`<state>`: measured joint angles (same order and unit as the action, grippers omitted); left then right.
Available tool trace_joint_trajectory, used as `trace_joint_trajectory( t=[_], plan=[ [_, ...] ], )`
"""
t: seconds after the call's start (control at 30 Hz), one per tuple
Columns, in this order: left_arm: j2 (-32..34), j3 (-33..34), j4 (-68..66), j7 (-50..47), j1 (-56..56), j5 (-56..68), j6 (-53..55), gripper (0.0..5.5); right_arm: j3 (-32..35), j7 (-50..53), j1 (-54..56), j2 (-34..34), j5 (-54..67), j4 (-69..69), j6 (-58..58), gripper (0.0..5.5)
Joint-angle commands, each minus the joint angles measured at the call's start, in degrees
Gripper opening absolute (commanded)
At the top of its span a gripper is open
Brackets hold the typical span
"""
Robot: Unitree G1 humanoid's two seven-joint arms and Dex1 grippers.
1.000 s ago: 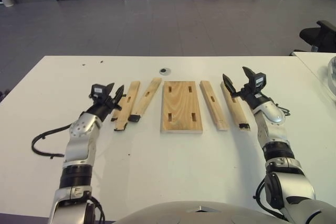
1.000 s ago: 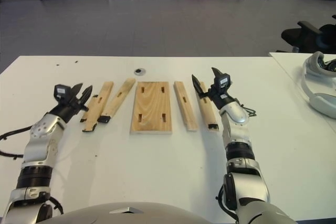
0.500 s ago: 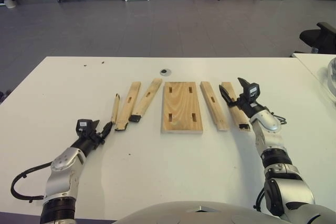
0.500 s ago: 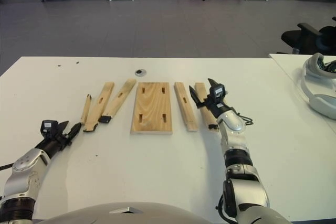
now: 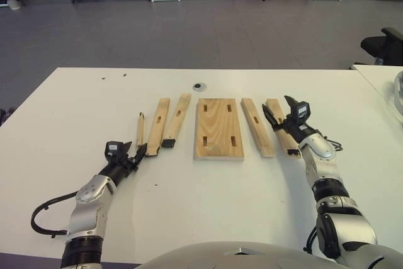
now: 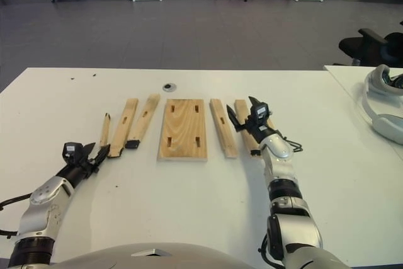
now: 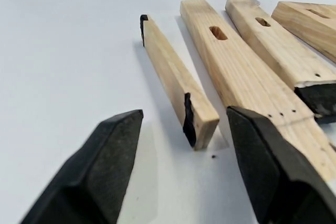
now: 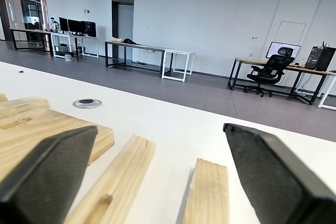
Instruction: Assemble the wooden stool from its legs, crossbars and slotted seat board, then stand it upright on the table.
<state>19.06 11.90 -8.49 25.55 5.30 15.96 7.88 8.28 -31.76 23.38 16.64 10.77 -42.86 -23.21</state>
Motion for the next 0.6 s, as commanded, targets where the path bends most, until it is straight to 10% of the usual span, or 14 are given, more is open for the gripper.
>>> trace_joint_trajectory(
  t=[0.03, 0.6],
  plan=[
    [-1.0, -1.7, -3.9, -2.9, 0.2, -3.2, 0.2, 2.86, -0.2, 0.4, 1.6, -0.5, -0.5, -1.1, -0.6, 4.48],
    [-0.6, -2.0, -4.0, -9.3, 1.4, -6.9, -2.2, 0.39, -1.5, -2.9, 1.1, -2.6, 1.7, -0.5, 5.9, 4.48]
  ],
)
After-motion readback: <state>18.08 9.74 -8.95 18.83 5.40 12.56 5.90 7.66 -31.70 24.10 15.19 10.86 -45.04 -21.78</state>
